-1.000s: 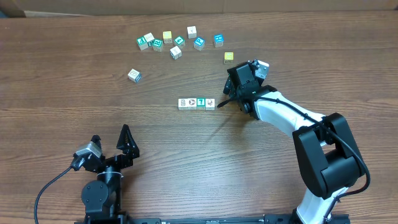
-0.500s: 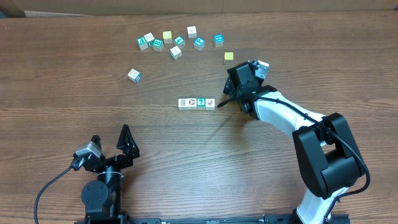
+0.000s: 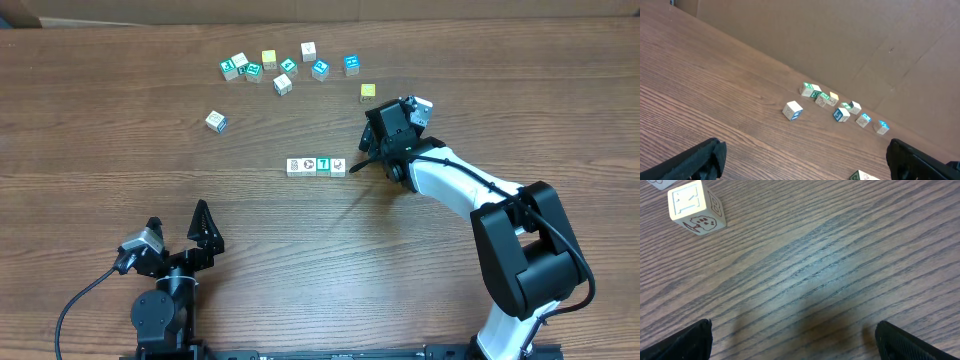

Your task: Form a horizontal line

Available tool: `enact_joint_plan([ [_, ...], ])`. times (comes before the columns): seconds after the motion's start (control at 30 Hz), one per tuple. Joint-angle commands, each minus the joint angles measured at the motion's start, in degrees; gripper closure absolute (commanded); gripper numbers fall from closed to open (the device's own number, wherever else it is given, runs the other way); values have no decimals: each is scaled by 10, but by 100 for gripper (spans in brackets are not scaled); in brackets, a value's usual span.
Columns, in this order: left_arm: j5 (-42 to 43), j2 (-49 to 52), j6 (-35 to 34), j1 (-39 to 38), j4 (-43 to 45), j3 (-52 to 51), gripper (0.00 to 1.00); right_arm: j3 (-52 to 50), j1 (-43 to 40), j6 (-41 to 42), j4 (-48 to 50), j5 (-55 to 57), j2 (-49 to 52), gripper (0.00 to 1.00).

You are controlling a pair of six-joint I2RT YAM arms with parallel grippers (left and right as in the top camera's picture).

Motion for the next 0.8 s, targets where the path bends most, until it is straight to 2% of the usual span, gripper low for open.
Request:
enact_joint_plan([
  [0.0, 7, -5, 10, -5, 1, -2, 0, 1, -2, 0, 2, 10, 3, 0],
  [0.07, 8, -5, 13, -5, 1, -2, 1, 1, -2, 0, 2, 10, 3, 0],
  [0.13, 8, -5, 50, -5, 2, -2, 0, 1, -2, 0, 2, 10, 3, 0],
  [0.4, 8, -5, 324, -5, 2, -2, 0, 1, -2, 0, 2, 10, 3, 0],
  [0.5, 5, -5, 351, -5, 2, -2, 0, 1, -2, 0, 2, 10, 3, 0],
  [0.77, 5, -5, 350, -5, 2, -2, 0, 1, -2, 0, 2, 10, 3, 0],
])
